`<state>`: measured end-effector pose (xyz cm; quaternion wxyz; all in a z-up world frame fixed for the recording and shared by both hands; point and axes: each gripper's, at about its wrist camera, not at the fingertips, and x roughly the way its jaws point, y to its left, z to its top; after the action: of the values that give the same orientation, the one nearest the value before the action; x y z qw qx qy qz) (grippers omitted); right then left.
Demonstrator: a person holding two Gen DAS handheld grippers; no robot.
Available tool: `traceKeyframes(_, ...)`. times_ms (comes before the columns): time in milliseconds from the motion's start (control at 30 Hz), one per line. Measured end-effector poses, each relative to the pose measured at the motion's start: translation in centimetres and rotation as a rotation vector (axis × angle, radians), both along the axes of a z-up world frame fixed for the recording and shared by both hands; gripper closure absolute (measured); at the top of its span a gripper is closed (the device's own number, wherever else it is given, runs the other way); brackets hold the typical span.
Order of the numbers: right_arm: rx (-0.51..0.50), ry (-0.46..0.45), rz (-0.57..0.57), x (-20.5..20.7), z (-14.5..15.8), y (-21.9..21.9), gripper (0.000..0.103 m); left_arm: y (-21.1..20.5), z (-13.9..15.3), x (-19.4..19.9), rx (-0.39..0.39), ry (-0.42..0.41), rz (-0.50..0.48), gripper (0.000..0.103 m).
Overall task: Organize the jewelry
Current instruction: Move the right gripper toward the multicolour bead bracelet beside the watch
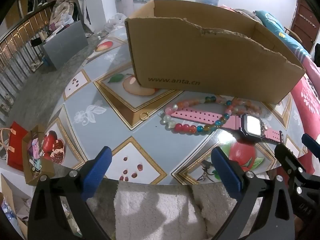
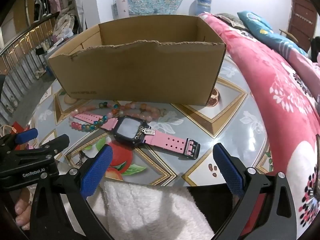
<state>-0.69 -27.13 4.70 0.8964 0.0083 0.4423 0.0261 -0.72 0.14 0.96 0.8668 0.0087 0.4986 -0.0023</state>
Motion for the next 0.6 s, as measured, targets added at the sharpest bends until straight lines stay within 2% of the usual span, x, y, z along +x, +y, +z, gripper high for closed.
traceKeyframes(67,-0.029,-0.014,0.006,-0.1,0.1,0.1,0.007,-0.1,-0.2,0.1,-0.003,0.005,-0.010,0.006)
traceKeyframes(300,0.019,-0.087,0.119,0.1,0.3,-0.7,0.010,-0.7,-0.3,0.2,-0.029,-0.048,-0.049,0.006)
traceKeyframes(367,0.030,-0.097,0.162,0.3,0.2,-0.8,0.023,-0.9,-0.3,0.2,-0.059,-0.065,-0.076,0.006)
traceKeyframes(400,0.037,-0.097,0.174,0.5,0.4,-1.1,0.026,-0.9,-0.3,0.2,-0.079,-0.075,-0.087,0.006)
traceKeyframes(467,0.058,-0.087,0.220,0.9,0.6,-1.4,0.042,-0.8,-0.3,0.2,-0.120,-0.098,-0.102,0.006)
traceKeyframes(600,0.076,-0.055,0.319,2.4,0.2,-0.8,0.054,-1.0,-0.1,0.4,-0.161,-0.142,-0.135,0.006)
